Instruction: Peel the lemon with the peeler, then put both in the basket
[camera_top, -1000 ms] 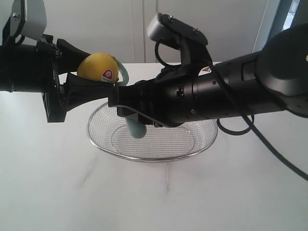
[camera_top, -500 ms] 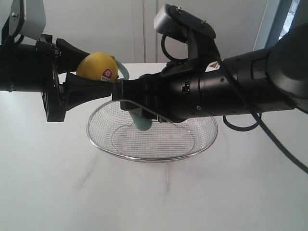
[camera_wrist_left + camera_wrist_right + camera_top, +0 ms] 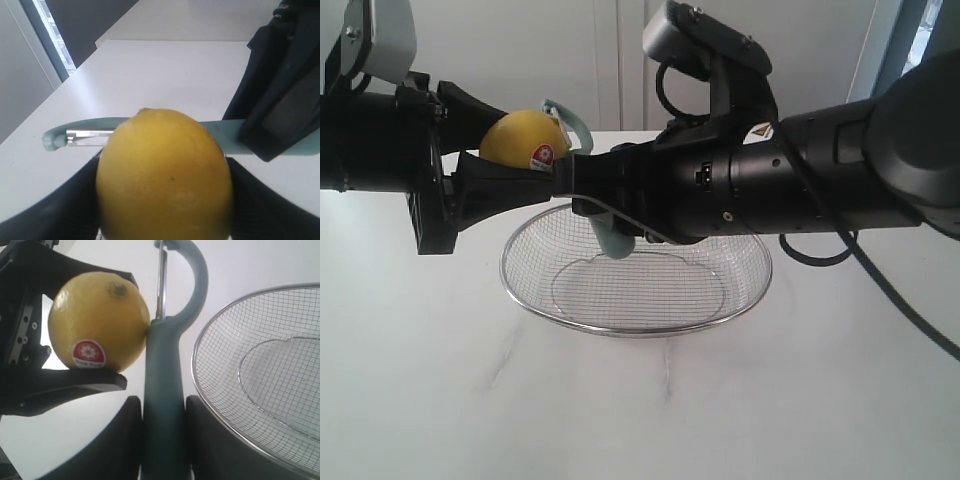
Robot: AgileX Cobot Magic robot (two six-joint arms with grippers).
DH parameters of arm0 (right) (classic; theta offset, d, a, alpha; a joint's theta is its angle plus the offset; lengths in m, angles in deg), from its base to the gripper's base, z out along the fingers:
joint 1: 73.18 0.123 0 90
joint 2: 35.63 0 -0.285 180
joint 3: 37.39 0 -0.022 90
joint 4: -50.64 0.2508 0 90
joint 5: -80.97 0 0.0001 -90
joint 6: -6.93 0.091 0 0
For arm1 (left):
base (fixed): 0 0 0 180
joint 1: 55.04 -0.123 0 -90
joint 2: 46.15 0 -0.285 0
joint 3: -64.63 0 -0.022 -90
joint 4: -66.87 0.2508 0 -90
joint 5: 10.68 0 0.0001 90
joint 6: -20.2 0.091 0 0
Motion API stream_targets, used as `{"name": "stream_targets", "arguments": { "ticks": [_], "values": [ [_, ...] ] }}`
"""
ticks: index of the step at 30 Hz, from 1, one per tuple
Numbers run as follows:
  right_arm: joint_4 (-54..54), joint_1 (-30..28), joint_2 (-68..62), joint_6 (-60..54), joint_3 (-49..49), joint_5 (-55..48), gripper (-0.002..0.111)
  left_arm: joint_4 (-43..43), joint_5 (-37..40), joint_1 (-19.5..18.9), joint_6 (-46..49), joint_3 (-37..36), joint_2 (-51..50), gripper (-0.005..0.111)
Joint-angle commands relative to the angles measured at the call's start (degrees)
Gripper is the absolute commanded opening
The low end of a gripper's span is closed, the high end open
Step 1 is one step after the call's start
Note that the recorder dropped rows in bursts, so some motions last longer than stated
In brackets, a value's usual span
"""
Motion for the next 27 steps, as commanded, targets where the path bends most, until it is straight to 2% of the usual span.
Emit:
{"name": "stream_targets", "arguments": {
  "ticks": [1,11,18,20,27],
  "values": [
    [-0.46,0.03,0.84,0.28,-0.11,0.74,0.0,-1.63,1.21,0.3,-0.37,-0.03,0.32,0.0],
    [-1.49,0.03,6.03,0.28,-0.11,-0.07,0.0,-1.63,1.07,0.3,-0.37,-0.03,0.32,0.0],
    [-6.21,0.03,18.31,0.39,-0.11,-4.66,0.0,-1.63,1.07,0.3,-0.37,-0.03,0.32,0.0],
    [-11.96,0.03,23.06,4.53,-0.11,-7.66,0.0,-1.63,1.07,0.3,-0.37,-0.03,0.32,0.0],
    [-48.64,0.03,30.64,36.4,-0.11,-22.1,0.0,-1.04,1.1,0.3,-0.5,-0.03,0.32,0.0]
  ]
}}
